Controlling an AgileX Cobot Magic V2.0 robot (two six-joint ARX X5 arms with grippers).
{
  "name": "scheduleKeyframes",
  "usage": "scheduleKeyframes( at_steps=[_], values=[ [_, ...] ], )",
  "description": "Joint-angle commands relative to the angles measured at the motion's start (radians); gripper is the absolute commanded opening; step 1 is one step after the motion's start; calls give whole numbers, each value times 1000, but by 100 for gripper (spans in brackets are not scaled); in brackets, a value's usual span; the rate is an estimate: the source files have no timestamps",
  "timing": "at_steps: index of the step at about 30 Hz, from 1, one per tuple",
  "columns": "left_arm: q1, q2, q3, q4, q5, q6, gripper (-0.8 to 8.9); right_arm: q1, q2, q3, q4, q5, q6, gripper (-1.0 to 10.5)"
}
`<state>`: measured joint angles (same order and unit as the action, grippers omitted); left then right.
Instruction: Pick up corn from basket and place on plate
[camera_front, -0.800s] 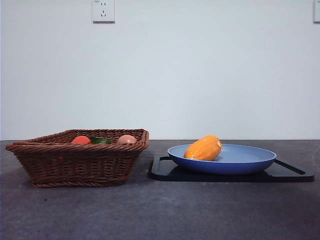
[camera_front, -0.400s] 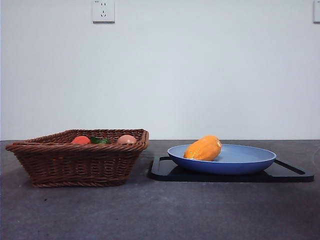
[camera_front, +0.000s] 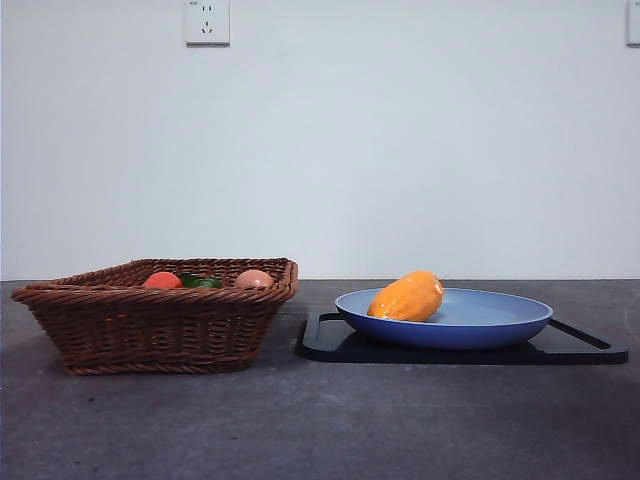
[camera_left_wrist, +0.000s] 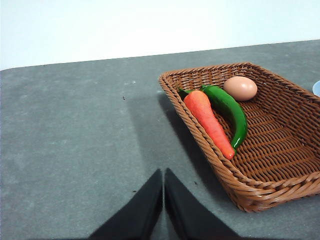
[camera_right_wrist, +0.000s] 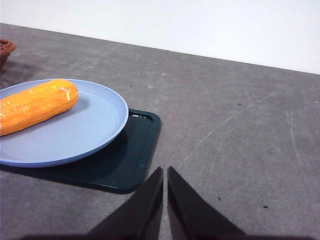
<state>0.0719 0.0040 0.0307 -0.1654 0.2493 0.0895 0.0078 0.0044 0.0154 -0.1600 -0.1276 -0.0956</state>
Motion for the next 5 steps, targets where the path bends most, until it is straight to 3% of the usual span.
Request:
scheduleKeyframes(
  at_steps=[1,5],
  values=[
    [2,0,-27,4,2,-5,8,3,-1,-6,2,2,17,2],
    [2,0,-26,4,2,-5,8,3,-1,-6,2,2,17,2]
  ],
)
